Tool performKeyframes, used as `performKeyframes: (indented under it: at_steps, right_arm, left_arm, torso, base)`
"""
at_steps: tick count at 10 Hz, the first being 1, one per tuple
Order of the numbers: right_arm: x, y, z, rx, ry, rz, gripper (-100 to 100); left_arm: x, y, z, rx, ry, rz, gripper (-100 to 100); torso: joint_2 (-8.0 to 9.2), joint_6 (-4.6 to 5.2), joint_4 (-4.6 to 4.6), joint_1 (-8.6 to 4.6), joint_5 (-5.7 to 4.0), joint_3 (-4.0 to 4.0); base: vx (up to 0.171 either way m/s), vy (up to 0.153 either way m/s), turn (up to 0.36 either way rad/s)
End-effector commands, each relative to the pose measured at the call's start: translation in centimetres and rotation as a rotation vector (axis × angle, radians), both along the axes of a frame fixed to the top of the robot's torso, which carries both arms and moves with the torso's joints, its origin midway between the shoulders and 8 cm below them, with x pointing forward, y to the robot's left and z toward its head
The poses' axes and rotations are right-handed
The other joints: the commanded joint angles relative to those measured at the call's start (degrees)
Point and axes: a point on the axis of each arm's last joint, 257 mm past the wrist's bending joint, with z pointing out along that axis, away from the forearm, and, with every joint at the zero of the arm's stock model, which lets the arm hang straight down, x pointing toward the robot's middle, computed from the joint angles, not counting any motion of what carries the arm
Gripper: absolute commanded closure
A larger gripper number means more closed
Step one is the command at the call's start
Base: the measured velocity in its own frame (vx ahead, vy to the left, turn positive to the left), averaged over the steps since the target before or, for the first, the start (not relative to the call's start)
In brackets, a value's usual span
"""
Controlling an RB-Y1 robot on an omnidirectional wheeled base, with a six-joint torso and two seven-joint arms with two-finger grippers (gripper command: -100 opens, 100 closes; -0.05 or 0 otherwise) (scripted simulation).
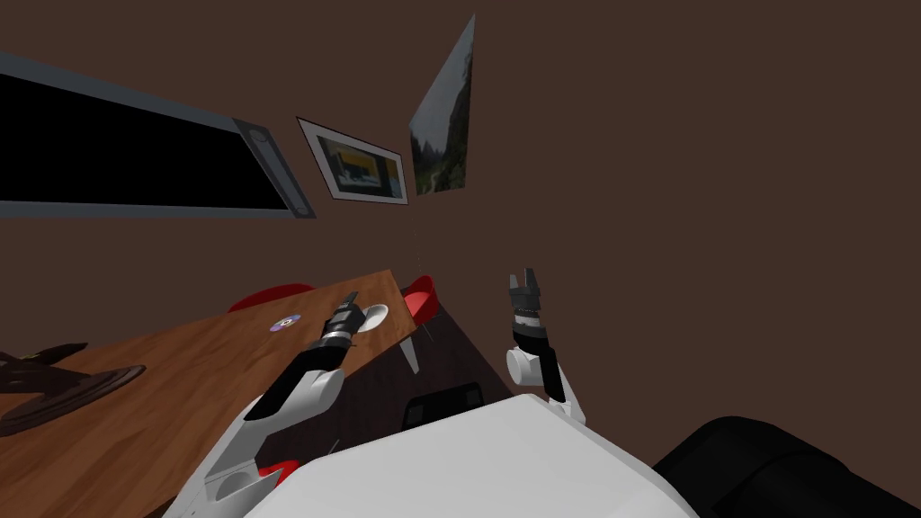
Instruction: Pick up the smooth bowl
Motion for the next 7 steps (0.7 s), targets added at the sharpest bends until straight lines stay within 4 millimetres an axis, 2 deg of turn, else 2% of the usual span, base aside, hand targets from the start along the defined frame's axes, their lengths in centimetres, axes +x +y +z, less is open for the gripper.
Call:
performKeyframes:
  at_steps: [1, 4, 5, 6, 7]
  right_arm:
    - [0.0, 0.0, 0.0, 0.0, 0.0, 0.0, 0]
    - [0.0, 0.0, 0.0, 0.0, 0.0, 0.0, 0]
    - [0.0, 0.0, 0.0, 0.0, 0.0, 0.0, 0]
    - [0.0, 0.0, 0.0, 0.0, 0.0, 0.0, 0]
    - [0.0, 0.0, 0.0, 0.0, 0.0, 0.0, 0]
  left_arm:
    - [0.4, 0.3, -1.3, -0.024, 0.045, 0.006, -100]
    - [0.9, 1.5, -4.9, -0.101, 0.142, 0.026, -100]
    - [0.9, 1.4, -5.4, -0.104, 0.163, 0.027, -100]
    - [1.0, 1.9, -7.1, -0.141, 0.206, 0.036, -100]
    - [1.0, 1.9, -7.5, -0.143, 0.221, 0.036, -100]
  torso:
    - [0.0, 0.0, 0.0, 0.0, 0.0, 0.0]
    - [-0.02, -0.02, 0.0, 0.02, 0.0, -0.01]
    - [-0.02, 0.0, 0.0, 0.03, 0.0, -0.01]
    - [-0.03, -0.02, 0.0, 0.03, 0.0, -0.01]
    - [-0.05, 0.0, -0.01, 0.06, 0.01, -0.02]
  base:
    - [-0.021, 0.007, -0.03]
    - [-0.019, 0.012, -0.056]
    - [-0.014, 0.015, -0.046]
    - [-0.012, 0.022, -0.06]
    - [-0.008, 0.021, -0.049]
